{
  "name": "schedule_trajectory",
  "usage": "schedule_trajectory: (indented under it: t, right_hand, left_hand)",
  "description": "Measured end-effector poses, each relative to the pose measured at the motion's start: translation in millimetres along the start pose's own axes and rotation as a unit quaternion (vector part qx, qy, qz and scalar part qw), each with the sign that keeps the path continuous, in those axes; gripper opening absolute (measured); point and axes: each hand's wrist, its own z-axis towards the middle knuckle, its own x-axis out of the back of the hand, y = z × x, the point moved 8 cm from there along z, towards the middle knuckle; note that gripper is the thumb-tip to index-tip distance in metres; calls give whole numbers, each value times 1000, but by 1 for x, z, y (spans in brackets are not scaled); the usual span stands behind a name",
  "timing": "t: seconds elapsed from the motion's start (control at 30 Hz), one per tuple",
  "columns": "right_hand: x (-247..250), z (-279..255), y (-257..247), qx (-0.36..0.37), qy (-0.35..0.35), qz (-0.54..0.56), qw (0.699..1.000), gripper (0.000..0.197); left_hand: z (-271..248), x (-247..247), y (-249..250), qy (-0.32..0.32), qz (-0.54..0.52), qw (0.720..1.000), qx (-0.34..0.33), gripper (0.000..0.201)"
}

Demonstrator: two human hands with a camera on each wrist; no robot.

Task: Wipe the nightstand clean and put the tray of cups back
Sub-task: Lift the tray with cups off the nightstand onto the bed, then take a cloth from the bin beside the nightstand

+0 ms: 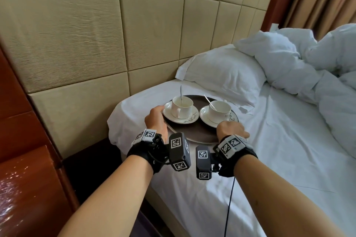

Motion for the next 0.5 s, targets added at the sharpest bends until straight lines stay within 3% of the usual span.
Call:
schedule_trajectory:
  t: [0.17, 0.2, 0.3, 0.43, 0.5]
  right_hand:
    - [11, -33, -12, -61, 59, 50, 995, 61]
    - [14, -41, -18, -35, 78, 57, 995, 60]
    - [15, -64, -41, 102, 112, 76, 986, 55]
    - [-2, -109, -56, 237, 44, 182, 953, 39]
    - [-15, -133, -60, 264, -9, 208, 942, 31]
  left_hand:
    - [-16, 12, 21, 33, 94, 995, -15, 18]
    - [-21, 15, 30, 34, 116, 992, -24, 19]
    - [-32, 33, 53, 30, 153, 987, -43, 45]
    - [-59, 71, 63, 31, 191, 981, -31, 8]
    - [-74, 95, 64, 30, 209, 977, -25, 15]
